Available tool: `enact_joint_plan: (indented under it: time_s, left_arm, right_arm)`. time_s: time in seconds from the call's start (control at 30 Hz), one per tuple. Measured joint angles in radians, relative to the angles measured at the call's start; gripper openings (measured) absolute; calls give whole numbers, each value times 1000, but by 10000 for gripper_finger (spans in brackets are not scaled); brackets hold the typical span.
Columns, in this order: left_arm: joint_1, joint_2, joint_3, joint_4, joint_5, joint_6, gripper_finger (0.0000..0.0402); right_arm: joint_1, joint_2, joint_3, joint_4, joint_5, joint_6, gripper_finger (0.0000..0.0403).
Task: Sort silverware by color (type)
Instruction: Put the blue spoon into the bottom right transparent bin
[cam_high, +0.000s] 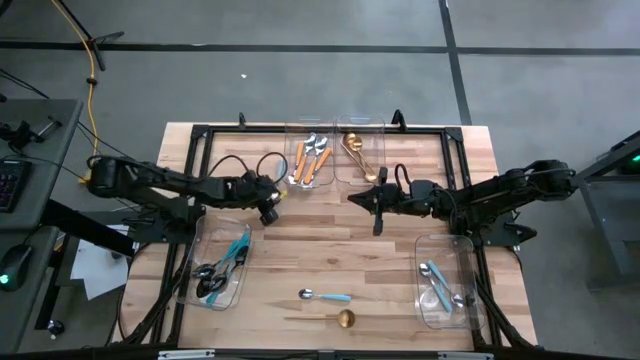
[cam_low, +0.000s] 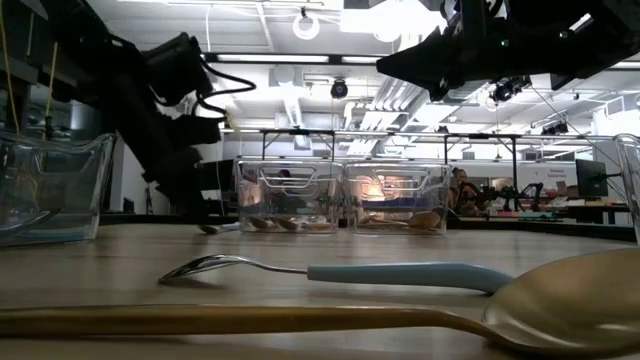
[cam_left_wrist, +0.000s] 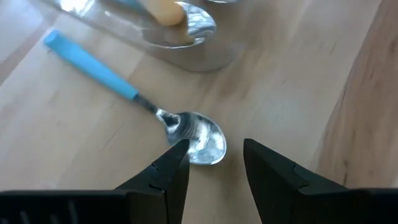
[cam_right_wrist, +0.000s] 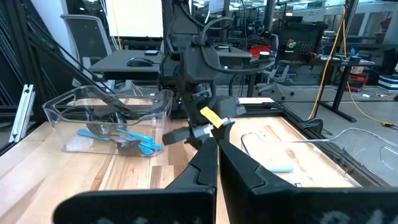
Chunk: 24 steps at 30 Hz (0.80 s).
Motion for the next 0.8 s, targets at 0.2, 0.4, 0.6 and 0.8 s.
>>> enact_joint_plan:
  time_s: [0.2,0.4,0.6,0.8]
  left_arm:
    - [0,67,0,30,-1,76,135]
    - [-2,86,1,41,-35,93,118]
    - [-1,87,1,40,-52,104,101]
    - [0,87,0,34,-102,103,64]
  right_arm:
    - [0,0,0,0,0,0,0]
    - [0,0,0,0,0,0,0]
    - [0,0,0,0,0,1,0]
    - [0,0,0,0,0,7,0]
